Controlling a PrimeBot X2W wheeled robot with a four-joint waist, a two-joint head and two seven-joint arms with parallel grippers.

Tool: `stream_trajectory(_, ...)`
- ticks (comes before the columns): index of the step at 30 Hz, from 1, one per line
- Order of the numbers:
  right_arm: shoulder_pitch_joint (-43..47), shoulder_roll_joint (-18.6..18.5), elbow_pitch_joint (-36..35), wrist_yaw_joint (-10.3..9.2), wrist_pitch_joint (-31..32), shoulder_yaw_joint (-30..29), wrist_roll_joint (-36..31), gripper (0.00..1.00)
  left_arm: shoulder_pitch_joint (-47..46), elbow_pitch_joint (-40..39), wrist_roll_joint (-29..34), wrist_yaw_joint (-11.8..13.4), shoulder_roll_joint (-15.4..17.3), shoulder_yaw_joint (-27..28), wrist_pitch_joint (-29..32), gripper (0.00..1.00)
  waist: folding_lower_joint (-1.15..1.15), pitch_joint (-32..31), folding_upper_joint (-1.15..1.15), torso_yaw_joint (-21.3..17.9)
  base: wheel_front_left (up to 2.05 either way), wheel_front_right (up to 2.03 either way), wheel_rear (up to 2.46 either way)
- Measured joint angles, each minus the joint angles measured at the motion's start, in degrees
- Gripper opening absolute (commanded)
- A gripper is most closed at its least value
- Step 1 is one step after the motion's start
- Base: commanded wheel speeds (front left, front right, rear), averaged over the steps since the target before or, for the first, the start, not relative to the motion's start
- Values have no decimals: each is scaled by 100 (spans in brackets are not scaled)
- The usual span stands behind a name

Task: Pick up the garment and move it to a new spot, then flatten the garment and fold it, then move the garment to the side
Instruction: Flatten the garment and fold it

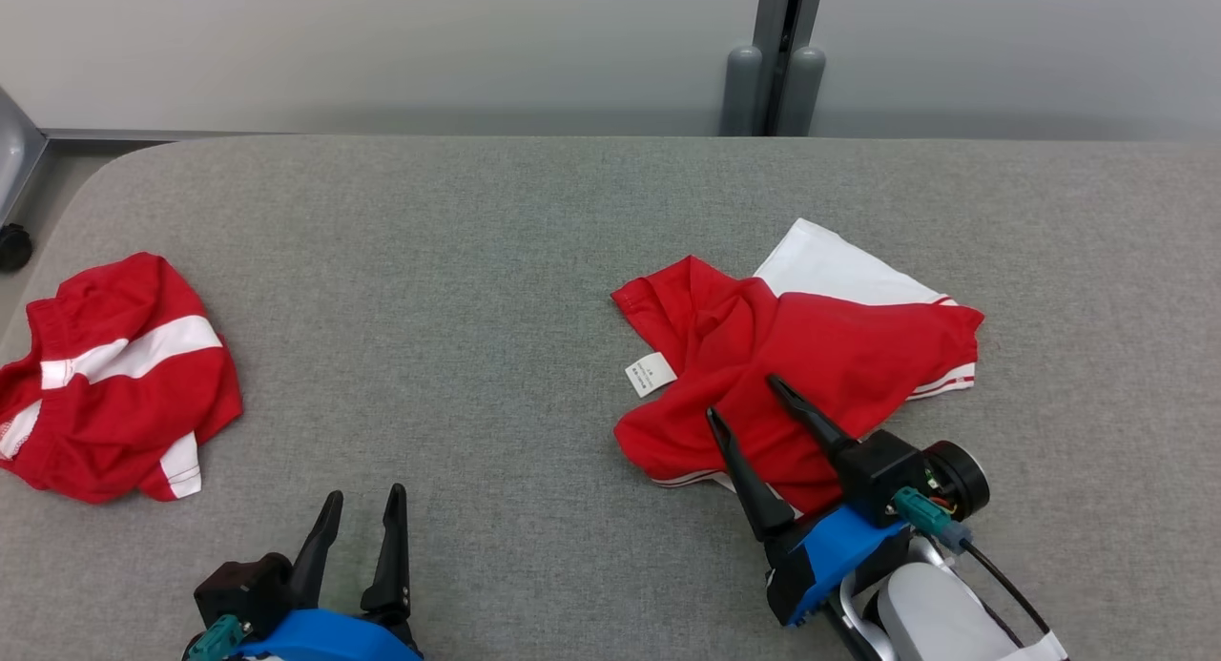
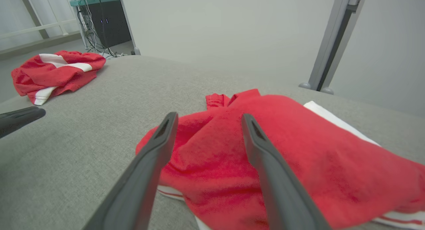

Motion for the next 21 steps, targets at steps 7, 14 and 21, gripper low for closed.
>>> stream_trajectory(7,-210,-21,845,0,156,-376,-815,100,-74,19,-45,0,0,-41,0,100,0,85,0,149,0,0,0)
stream_trajectory(14,-465,-16,1172,0,455,-634,-1062,0,-138,56,-154,0,9,-137,0,100,0,212,0,244,0,0,0)
stream_trajectory(21,-541,-16,1343,0,400,-580,-744,0,-213,107,-209,0,19,-187,0,100,0,220,0,321,0,0,0)
